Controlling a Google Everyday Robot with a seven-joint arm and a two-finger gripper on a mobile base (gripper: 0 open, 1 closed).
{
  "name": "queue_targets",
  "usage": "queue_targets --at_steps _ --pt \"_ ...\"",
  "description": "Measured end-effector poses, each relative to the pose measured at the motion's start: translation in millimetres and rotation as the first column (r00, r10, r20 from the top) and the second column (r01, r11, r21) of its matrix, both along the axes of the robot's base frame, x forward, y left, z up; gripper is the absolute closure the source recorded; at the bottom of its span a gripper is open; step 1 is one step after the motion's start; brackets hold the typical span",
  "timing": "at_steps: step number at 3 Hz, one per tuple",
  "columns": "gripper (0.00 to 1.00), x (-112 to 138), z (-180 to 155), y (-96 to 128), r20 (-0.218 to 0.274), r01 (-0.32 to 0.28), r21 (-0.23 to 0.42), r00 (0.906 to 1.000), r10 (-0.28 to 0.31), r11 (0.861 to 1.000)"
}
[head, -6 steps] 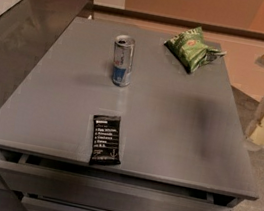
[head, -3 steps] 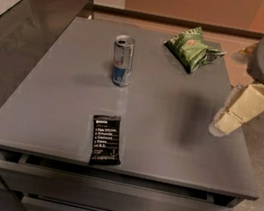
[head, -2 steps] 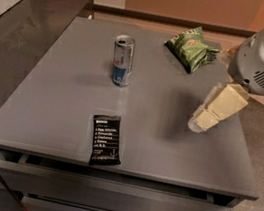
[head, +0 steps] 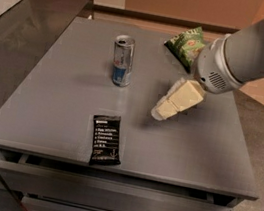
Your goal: Knock redbull can over
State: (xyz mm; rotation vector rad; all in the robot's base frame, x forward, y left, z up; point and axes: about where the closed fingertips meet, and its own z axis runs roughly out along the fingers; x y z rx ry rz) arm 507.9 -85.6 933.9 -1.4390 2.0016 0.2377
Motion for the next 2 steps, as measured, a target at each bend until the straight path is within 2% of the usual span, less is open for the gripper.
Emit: queue_targets --at_steps 2 --pt "0.00 36 -15 46 0.013 -0.024 0.141 0.9997 0.022 0.990"
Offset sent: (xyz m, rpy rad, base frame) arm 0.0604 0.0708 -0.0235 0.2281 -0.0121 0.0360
